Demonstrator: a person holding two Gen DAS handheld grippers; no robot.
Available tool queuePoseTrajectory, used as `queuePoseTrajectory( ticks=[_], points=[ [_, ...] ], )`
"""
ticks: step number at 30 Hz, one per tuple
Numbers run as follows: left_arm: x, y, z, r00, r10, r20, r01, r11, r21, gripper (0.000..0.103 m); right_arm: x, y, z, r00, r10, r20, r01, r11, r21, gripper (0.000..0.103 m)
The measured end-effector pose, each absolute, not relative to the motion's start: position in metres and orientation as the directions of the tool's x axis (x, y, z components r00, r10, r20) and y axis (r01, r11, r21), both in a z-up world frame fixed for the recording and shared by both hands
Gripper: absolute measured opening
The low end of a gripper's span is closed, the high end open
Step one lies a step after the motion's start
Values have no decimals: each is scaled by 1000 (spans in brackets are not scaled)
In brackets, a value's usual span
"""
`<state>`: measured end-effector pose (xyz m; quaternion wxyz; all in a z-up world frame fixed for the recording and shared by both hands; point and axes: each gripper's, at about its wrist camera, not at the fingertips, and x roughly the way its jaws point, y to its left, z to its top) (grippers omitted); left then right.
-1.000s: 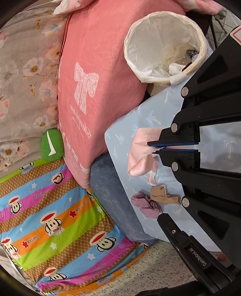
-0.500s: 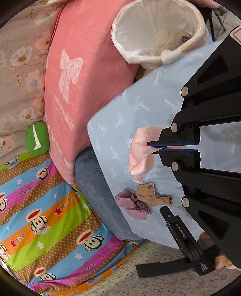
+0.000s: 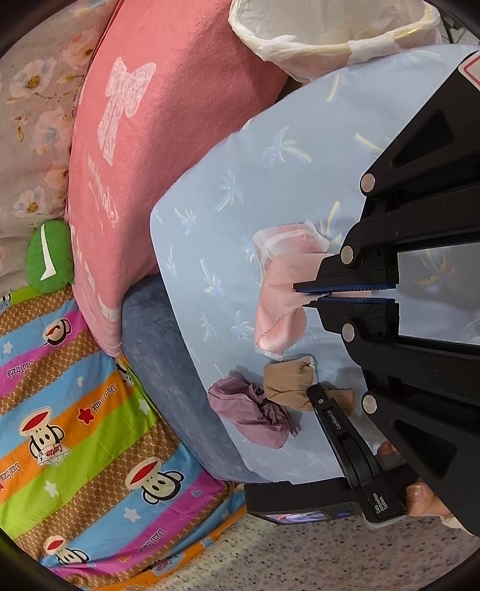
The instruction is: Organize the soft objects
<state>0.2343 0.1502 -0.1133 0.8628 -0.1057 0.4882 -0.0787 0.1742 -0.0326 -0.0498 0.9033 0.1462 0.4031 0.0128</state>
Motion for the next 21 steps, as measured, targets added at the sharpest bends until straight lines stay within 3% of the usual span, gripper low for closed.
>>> queuePoseTrajectory(
  ticks=[21],
  points=[
    [146, 51, -15, 589, -411, -696, 301, 911, -283, 5, 101, -107, -3, 756, 60, -652, 196, 929, 313, 2]
  ],
)
